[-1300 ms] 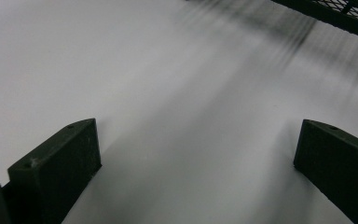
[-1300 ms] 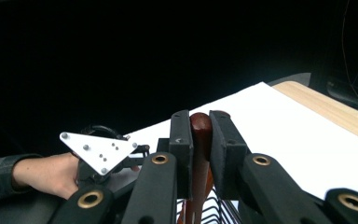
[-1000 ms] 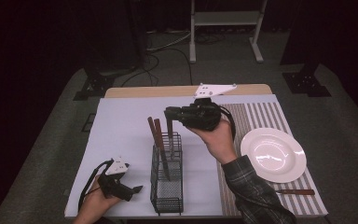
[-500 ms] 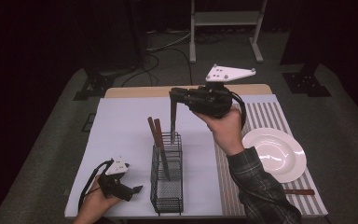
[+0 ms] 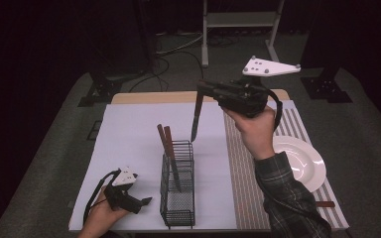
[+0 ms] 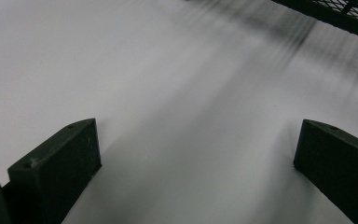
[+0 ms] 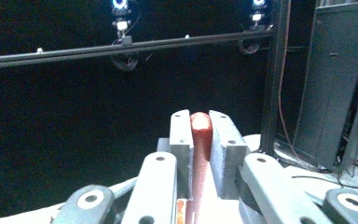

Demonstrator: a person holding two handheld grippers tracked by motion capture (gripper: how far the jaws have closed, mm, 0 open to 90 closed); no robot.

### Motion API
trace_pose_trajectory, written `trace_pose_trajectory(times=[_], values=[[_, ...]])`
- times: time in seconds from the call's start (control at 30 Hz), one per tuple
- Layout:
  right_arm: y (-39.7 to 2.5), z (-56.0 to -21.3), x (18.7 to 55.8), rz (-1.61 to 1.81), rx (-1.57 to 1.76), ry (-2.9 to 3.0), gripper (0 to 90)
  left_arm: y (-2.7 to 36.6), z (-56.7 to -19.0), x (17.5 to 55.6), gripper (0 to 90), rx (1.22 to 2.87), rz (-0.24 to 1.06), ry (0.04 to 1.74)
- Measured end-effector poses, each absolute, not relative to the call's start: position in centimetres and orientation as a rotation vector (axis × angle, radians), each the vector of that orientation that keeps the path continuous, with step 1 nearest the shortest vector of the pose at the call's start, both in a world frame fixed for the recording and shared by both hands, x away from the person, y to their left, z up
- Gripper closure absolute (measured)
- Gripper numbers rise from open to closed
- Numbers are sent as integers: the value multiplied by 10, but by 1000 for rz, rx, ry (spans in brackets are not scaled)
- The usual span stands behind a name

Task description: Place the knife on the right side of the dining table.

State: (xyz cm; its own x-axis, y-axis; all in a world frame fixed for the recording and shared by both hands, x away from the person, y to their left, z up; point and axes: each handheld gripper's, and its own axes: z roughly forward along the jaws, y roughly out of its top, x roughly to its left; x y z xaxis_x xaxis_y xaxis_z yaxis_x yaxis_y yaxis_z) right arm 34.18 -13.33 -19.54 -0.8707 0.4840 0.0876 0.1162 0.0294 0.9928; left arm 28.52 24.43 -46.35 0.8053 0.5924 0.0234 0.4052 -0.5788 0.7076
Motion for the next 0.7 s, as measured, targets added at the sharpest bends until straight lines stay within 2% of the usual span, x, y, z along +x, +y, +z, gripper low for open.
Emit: trace_pose_trajectory(times=[0.2,0.7], values=[[-147,-194,344,1909,651,1992,800,244,-463,285,0,2265,334,731],[-189,-218,363,1797,804,1911,800,244,-463,285,0,2266,332,732]])
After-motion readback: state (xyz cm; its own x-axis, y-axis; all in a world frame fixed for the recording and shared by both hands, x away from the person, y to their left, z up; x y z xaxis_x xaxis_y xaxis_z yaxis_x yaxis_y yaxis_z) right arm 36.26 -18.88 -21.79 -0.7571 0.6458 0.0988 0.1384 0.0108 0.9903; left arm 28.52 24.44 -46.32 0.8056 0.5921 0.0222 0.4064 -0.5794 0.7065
